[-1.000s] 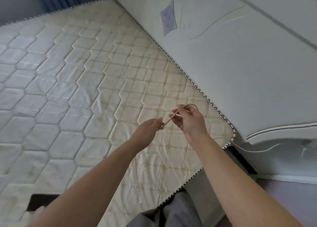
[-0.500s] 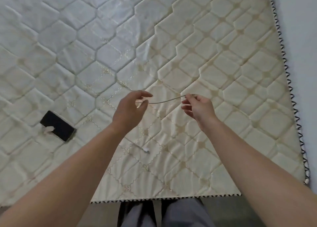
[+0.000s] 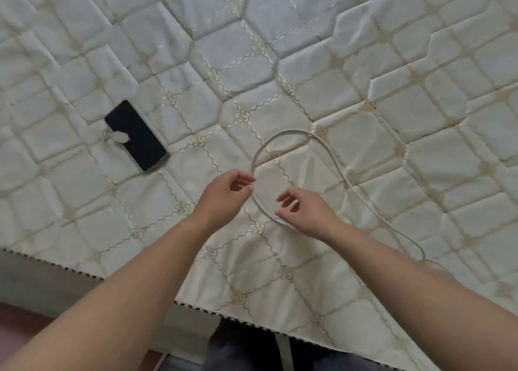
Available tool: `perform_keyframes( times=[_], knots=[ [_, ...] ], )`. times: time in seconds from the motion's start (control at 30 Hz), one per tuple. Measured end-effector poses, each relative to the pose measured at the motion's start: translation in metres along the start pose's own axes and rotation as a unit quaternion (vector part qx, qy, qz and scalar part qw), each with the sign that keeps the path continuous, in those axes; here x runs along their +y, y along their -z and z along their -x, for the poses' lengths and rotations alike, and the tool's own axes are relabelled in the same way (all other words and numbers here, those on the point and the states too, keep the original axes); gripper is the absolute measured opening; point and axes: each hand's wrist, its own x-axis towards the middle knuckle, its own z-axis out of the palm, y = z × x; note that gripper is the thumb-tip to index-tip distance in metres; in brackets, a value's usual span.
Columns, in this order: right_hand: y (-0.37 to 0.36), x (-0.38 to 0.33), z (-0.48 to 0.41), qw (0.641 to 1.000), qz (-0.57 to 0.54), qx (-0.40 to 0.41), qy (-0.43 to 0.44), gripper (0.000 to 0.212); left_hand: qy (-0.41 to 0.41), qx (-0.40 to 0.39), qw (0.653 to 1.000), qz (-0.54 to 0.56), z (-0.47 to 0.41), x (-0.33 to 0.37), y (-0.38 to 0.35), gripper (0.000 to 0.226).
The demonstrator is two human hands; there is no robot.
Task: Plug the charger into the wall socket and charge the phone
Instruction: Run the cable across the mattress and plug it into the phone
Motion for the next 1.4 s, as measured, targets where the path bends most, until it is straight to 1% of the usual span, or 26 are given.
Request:
perform_keyframes(
  times=[0.07,0.13,0.17,0.27,0.33,0.43,0.5,0.53,0.6,0.63,0.67,0.7,0.73,0.8,0.83,0.87,0.9,0.93,0.97,1.03,1.1,1.2,1.27,1.33,1.4],
  knots=[
    [-0.027,-0.009,-0.010,0.999,0.045,0.009,-0.001,0.031,-0.002,-0.010,1.000,-0.019,-0.004,-0.019,0.016,0.009],
    [-0.050,-0.017,-0.019,0.997,0.067,0.039,-0.013,0.034,-0.004,-0.016,0.999,-0.039,-0.010,-0.035,0.036,0.009],
    [-0.059,-0.022,-0.023,0.995,0.076,0.062,-0.024,0.032,-0.009,-0.022,0.998,-0.052,-0.015,-0.043,0.048,0.010],
    [-0.082,-0.036,-0.034,0.984,0.098,0.133,-0.063,0.014,-0.030,-0.046,0.993,-0.108,-0.032,-0.065,0.086,0.015],
    [-0.094,-0.051,-0.040,0.978,0.082,0.170,-0.087,0.010,-0.054,-0.061,0.984,-0.155,-0.046,-0.075,0.116,0.020],
    [-0.114,-0.089,-0.058,0.961,-0.041,0.246,-0.116,0.007,-0.094,-0.055,0.974,-0.198,-0.064,-0.092,0.163,0.026],
    [-0.125,-0.121,-0.077,0.932,-0.145,0.301,-0.143,0.008,-0.115,-0.046,0.967,-0.221,-0.072,-0.104,0.192,0.032],
    [-0.129,-0.136,-0.086,0.906,-0.225,0.322,-0.160,0.010,-0.120,-0.042,0.965,-0.229,-0.075,-0.111,0.205,0.036],
    [-0.132,-0.160,-0.100,0.835,-0.384,0.344,-0.191,0.016,-0.130,-0.038,0.964,-0.228,-0.082,-0.120,0.226,0.042],
    [-0.132,-0.164,-0.104,0.811,-0.422,0.352,-0.199,0.017,-0.137,-0.039,0.963,-0.229,-0.086,-0.123,0.233,0.044],
    [-0.132,-0.166,-0.107,0.800,-0.434,0.359,-0.207,0.016,-0.146,-0.043,0.960,-0.234,-0.091,-0.125,0.238,0.047],
    [-0.134,-0.166,-0.109,0.804,-0.419,0.365,-0.211,0.014,-0.157,-0.052,0.956,-0.244,-0.096,-0.126,0.240,0.049],
    [-0.136,-0.164,-0.107,0.820,-0.379,0.375,-0.211,0.012,-0.167,-0.063,0.950,-0.258,-0.101,-0.126,0.240,0.051],
    [-0.140,-0.157,-0.098,0.872,-0.240,0.388,-0.177,0.017,-0.191,-0.080,0.936,-0.284,-0.109,-0.129,0.235,0.054],
    [-0.142,-0.156,-0.094,0.902,-0.166,0.375,-0.132,0.019,-0.206,-0.079,0.931,-0.290,-0.113,-0.131,0.233,0.056],
    [-0.144,-0.154,-0.090,0.933,-0.091,0.342,-0.070,0.022,-0.226,-0.076,0.925,-0.297,-0.117,-0.133,0.231,0.059],
    [-0.145,-0.153,-0.088,0.956,-0.010,0.293,-0.004,0.026,-0.248,-0.073,0.914,-0.313,-0.121,-0.135,0.230,0.064],
    [-0.146,-0.151,-0.087,0.968,0.071,0.235,0.048,0.032,-0.269,-0.074,0.899,-0.338,-0.125,-0.136,0.229,0.070],
    [-0.147,-0.148,-0.087,0.971,0.141,0.180,0.078,0.039,-0.286,-0.079,0.881,-0.368,-0.128,-0.137,0.229,0.077],
    [-0.142,-0.143,-0.092,0.966,0.213,0.104,0.102,0.046,-0.309,-0.097,0.849,-0.418,-0.133,-0.139,0.230,0.089],
    [-0.134,-0.140,-0.097,0.965,0.223,0.087,0.107,0.039,-0.320,-0.110,0.831,-0.442,-0.135,-0.143,0.231,0.095],
    [-0.125,-0.134,-0.100,0.962,0.227,0.123,0.085,0.018,-0.337,-0.102,0.804,-0.480,-0.136,-0.145,0.234,0.092],
    [-0.126,-0.132,-0.098,0.959,0.229,0.156,0.062,0.017,-0.353,-0.089,0.791,-0.492,-0.138,-0.142,0.235,0.087],
    [-0.128,-0.132,-0.090,0.954,0.219,0.198,0.046,0.019,-0.360,-0.088,0.788,-0.491,-0.138,-0.137,0.235,0.083],
    [-0.127,-0.137,-0.076,0.955,0.177,0.236,0.045,0.020,-0.343,-0.087,0.806,-0.475,-0.134,-0.131,0.235,0.082]
  ],
)
